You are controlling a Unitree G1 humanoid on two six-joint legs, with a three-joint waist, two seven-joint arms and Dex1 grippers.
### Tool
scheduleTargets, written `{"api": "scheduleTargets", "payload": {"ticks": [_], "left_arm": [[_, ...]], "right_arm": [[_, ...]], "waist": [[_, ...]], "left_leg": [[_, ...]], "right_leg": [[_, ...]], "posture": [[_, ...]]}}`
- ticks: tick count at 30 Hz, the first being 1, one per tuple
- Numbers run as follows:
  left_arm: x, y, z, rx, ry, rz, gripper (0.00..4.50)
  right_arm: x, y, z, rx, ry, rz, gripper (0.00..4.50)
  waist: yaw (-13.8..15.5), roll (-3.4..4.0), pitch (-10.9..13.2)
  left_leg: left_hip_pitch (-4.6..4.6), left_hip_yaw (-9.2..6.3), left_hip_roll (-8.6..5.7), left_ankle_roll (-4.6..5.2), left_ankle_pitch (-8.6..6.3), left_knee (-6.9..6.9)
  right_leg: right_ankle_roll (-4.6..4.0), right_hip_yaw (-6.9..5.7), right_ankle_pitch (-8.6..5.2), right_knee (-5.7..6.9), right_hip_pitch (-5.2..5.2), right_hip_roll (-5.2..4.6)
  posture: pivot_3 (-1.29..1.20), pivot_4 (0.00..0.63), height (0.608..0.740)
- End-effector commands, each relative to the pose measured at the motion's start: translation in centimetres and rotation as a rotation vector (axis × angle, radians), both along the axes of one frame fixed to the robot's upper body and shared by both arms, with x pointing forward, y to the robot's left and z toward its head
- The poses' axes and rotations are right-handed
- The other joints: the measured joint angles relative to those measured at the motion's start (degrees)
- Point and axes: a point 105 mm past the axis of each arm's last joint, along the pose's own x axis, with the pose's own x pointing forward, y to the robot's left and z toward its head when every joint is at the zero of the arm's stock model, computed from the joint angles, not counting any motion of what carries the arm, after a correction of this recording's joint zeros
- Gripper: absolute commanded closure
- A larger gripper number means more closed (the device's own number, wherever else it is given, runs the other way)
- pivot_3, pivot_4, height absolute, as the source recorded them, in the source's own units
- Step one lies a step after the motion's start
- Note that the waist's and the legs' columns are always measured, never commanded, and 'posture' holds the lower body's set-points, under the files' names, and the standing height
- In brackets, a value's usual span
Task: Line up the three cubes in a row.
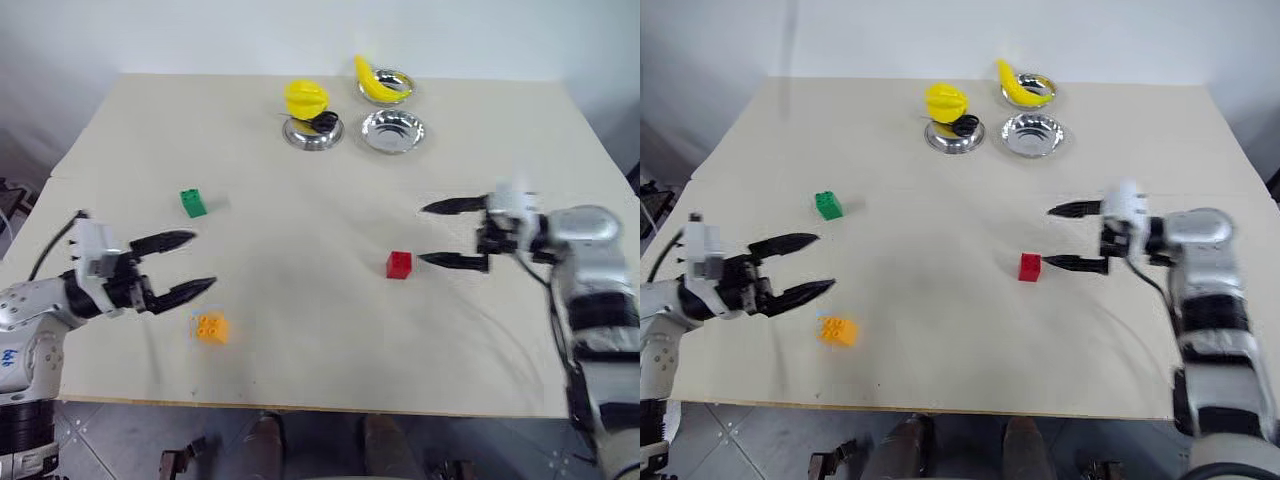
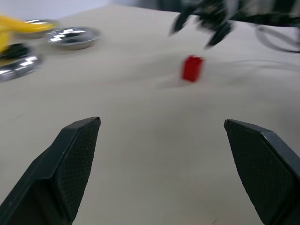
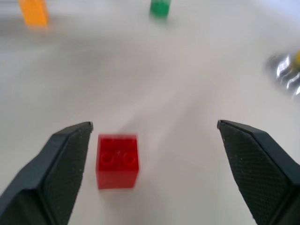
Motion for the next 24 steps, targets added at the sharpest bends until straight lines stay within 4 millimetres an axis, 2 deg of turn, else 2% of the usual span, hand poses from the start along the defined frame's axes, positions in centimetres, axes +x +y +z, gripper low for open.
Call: {"api": "scheduleTargets", "payload": {"ticks": [1, 4, 9, 13, 16, 19, 24], "left_arm": [[-1.6, 5.7, -1.9, -0.055, 0.034, 0.251, 0.00], [-3.0, 8.1, -3.5, -0.078, 0.090, 0.332, 0.00], [-4.4, 10.5, -4.5, -0.097, 0.093, 0.476, 0.00], [-4.7, 10.8, -4.4, -0.144, 0.053, 0.535, 0.00], [-4.5, 10.0, -4.6, -0.200, 0.023, 0.554, 0.00], [-3.6, 9.3, -4.5, -0.247, -0.008, 0.567, 0.00], [1.8, 6.4, -3.4, -0.231, -0.028, 0.450, 0.00]], "right_arm": [[-3.3, 0.2, 0.0, 0.113, 0.057, 0.048, 0.01], [-5.0, 1.1, -1.1, 0.166, 0.096, 0.043, 0.01], [-6.5, 2.3, -2.2, 0.232, 0.054, 0.000, 0.01], [-6.3, 2.4, -1.5, 0.308, -0.005, -0.069, 0.01], [-5.6, 2.0, -1.0, 0.368, -0.043, -0.146, 0.01], [-5.4, 1.6, -1.2, 0.391, -0.046, -0.182, 0.01], [-5.5, 1.1, -1.8, 0.354, -0.027, -0.203, 0.01]], "waist": [[0.0, -0.02, 0.0], [-0.1, -0.02, 0.0], [0.4, -0.09, 0.0], [1.0, -0.10, -0.1], [1.4, -0.12, -0.1], [1.5, -0.15, -0.1], [2.8, -0.19, -0.1]], "left_leg": [[-0.01, 0.01, 0.00, 0.02, -0.05, 0.03], [-0.02, 0.11, -0.05, 0.05, -0.10, 0.18], [0.11, 0.10, 0.02, 0.07, -0.08, 0.19], [0.11, 0.12, 0.01, 0.12, -0.11, 0.20], [0.10, 0.11, 0.01, 0.12, -0.11, 0.19], [0.10, 0.10, 0.01, 0.04, -0.06, 0.19], [0.10, 0.04, -0.02, 0.07, -0.04, 0.22]], "right_leg": [[0.00, -0.02, 0.00, -0.02, 0.00, -0.01], [0.01, 0.03, 0.01, 0.05, -0.02, -0.08], [0.03, 0.02, 0.02, 0.17, 0.02, -0.03], [0.05, 0.06, 0.03, 0.17, 0.01, -0.06], [0.05, 0.05, 0.03, 0.15, 0.02, -0.05], [0.04, 0.04, 0.04, 0.14, 0.02, -0.06], [0.03, -0.01, 0.06, 0.19, 0.04, -0.03]], "posture": [[0.00, 0.150, 0.740], [0.00, 0.150, 0.740], [0.00, 0.150, 0.740], [0.00, 0.150, 0.740], [0.00, 0.150, 0.740], [0.00, 0.150, 0.740], [0.00, 0.150, 0.740]]}}
